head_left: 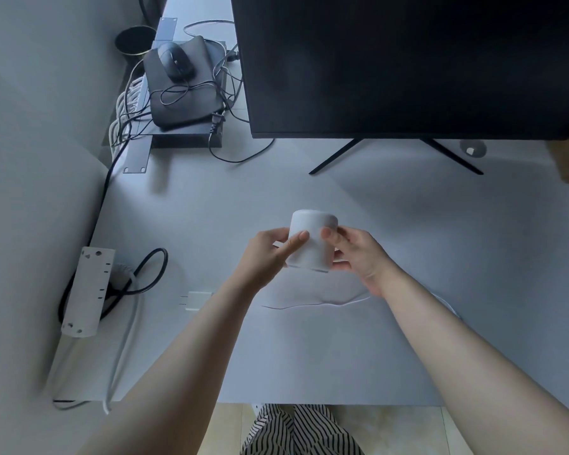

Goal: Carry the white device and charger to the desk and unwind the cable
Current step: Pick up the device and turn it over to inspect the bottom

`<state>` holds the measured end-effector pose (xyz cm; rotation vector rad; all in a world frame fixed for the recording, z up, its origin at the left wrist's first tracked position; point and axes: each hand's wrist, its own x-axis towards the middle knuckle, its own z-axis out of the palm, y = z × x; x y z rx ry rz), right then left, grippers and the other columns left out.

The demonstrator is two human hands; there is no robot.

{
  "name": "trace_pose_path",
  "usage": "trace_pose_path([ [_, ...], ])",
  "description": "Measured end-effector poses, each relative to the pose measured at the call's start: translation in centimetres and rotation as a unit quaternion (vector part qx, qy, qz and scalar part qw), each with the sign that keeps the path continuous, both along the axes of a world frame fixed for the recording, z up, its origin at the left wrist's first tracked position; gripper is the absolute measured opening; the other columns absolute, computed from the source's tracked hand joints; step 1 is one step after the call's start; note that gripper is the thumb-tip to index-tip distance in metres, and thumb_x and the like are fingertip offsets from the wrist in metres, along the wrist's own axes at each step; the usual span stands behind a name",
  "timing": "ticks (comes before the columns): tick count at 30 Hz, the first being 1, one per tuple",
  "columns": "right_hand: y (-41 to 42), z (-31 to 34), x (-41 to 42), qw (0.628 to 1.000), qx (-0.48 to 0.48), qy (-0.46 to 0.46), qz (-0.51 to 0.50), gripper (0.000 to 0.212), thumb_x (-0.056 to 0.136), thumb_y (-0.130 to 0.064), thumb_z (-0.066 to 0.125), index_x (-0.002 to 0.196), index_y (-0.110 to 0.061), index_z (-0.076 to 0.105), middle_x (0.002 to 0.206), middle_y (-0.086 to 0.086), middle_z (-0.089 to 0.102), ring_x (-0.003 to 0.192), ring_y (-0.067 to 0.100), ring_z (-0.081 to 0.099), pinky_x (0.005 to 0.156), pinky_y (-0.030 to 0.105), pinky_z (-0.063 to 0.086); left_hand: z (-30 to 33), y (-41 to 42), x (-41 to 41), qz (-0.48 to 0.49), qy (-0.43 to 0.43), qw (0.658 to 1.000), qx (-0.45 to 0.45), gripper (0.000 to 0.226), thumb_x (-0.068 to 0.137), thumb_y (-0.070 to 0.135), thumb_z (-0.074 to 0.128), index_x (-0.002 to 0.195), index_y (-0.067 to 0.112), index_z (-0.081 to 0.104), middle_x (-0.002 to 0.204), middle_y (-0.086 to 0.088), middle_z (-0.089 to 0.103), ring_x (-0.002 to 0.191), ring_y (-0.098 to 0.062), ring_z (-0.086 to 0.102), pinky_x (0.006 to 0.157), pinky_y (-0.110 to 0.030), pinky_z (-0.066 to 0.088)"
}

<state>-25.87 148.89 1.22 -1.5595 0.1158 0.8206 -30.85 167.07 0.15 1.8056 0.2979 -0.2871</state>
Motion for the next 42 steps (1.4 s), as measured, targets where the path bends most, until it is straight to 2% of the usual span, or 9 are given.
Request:
trace_pose_path([
  [6, 0.1, 0.9, 0.5, 0.994, -0.005, 0.108, -0.022, 0.041, 0.085, -0.05, 0.059, 0.101, -0.013, 0.063, 0.113, 0.014, 0.068, 0.1, 0.03, 0.069, 0.073, 0.036, 0.06, -0.4, 0.6, -0.4, 0.016, 0.006, 0.999, -0.045, 0.035, 0.102, 0.028, 0.038, 0.092, 0.021, 0.071, 0.084, -0.001, 0.072, 0.084, -0.019, 0.07, 0.08, -0.029, 0.058],
  [9, 0.0, 1.1, 0.6, 0.992, -0.015, 0.125, -0.023, 0.045, 0.084, -0.053, 0.06, 0.102, -0.012, 0.063, 0.114, 0.016, 0.069, 0.1, 0.03, 0.07, 0.074, 0.037, 0.06, -0.8, 0.6, -0.6, 0.006, -0.017, 0.998, -0.059, 0.033, 0.102, 0.018, 0.037, 0.122, 0.02, 0.063, 0.105, -0.003, 0.071, 0.099, -0.022, 0.068, 0.088, -0.028, 0.055],
  [12, -0.1, 1.1, 0.6, 0.991, -0.027, 0.13, -0.031, 0.045, 0.083, -0.053, 0.06, 0.101, -0.011, 0.063, 0.115, 0.019, 0.068, 0.099, 0.031, 0.069, 0.072, 0.037, 0.06, -1.4, 0.8, -0.4, 0.012, -0.049, 0.999, -0.011, 0.046, 0.097, 0.007, 0.046, 0.139, 0.025, 0.049, 0.123, -0.002, 0.063, 0.103, -0.019, 0.067, 0.091, -0.028, 0.051],
  [17, -0.3, 0.9, 0.6, 0.99, -0.039, 0.135, -0.033, 0.051, 0.083, -0.054, 0.06, 0.106, -0.008, 0.062, 0.114, 0.021, 0.068, 0.096, 0.031, 0.07, 0.069, 0.036, 0.06, -1.1, 0.9, -0.1, -0.025, -0.088, 0.996, -0.002, 0.075, 0.086, -0.008, 0.06, 0.141, 0.039, 0.039, 0.133, 0.001, 0.043, 0.116, -0.01, 0.057, 0.094, -0.023, 0.048],
  [24, -0.2, 1.6, 0.9, 0.981, -0.057, 0.183, -0.029, 0.072, 0.078, -0.066, 0.058, 0.109, -0.002, 0.063, 0.096, 0.018, 0.069, 0.081, 0.03, 0.069, 0.063, 0.038, 0.061, -0.4, 0.4, 0.4, -0.131, -0.147, 0.977, 0.076, 0.09, 0.07, 0.021, 0.084, 0.145, 0.038, 0.037, 0.154, -0.001, 0.027, 0.14, 0.01, 0.019, 0.112, -0.029, 0.032],
  [31, -0.2, 2.1, 1.2, 0.981, -0.07, 0.183, 0.005, 0.072, 0.08, -0.071, 0.049, 0.11, -0.009, 0.067, 0.087, 0.014, 0.065, 0.061, 0.026, 0.064, 0.057, 0.035, 0.058, -0.5, 0.4, 0.4, -0.124, -0.155, 0.978, 0.058, 0.086, 0.061, 0.038, 0.087, 0.137, 0.031, 0.049, 0.146, 0.005, 0.045, 0.139, -0.008, 0.037, 0.112, -0.041, 0.036],
  [36, 0.0, 2.6, 0.7, 0.988, -0.103, 0.112, 0.002, 0.054, 0.096, -0.053, 0.037, 0.105, -0.008, 0.065, 0.082, 0.022, 0.065, 0.059, 0.029, 0.063, 0.059, 0.036, 0.059, -0.5, 0.1, 0.0, -0.086, -0.148, 0.985, 0.0, 0.078, 0.06, 0.036, 0.086, 0.131, 0.027, 0.055, 0.13, 0.003, 0.061, 0.123, -0.016, 0.054, 0.105, -0.037, 0.044],
  [39, -0.4, 2.2, -0.1, 0.993, -0.117, -0.019, -0.006, 0.025, 0.098, -0.02, 0.043, 0.109, -0.015, 0.065, 0.097, 0.015, 0.065, 0.073, 0.026, 0.063, 0.07, 0.034, 0.057, -0.7, 0.4, -0.2, -0.051, -0.118, 0.991, -0.029, 0.075, 0.06, 0.036, 0.085, 0.129, 0.02, 0.059, 0.127, 0.0, 0.064, 0.119, -0.015, 0.057, 0.104, -0.035, 0.045],
  [42, -1.2, 1.6, -0.9, 0.987, -0.075, -0.145, 0.009, 0.043, 0.083, 0.009, 0.051, 0.112, -0.02, 0.064, 0.108, 0.007, 0.068, 0.094, 0.019, 0.065, 0.08, 0.022, 0.053, -0.9, 0.8, -0.2, -0.031, -0.106, 0.993, -0.03, 0.073, 0.061, 0.038, 0.084, 0.127, 0.016, 0.061, 0.125, 0.001, 0.066, 0.118, -0.013, 0.059, 0.103, -0.032, 0.045],
])
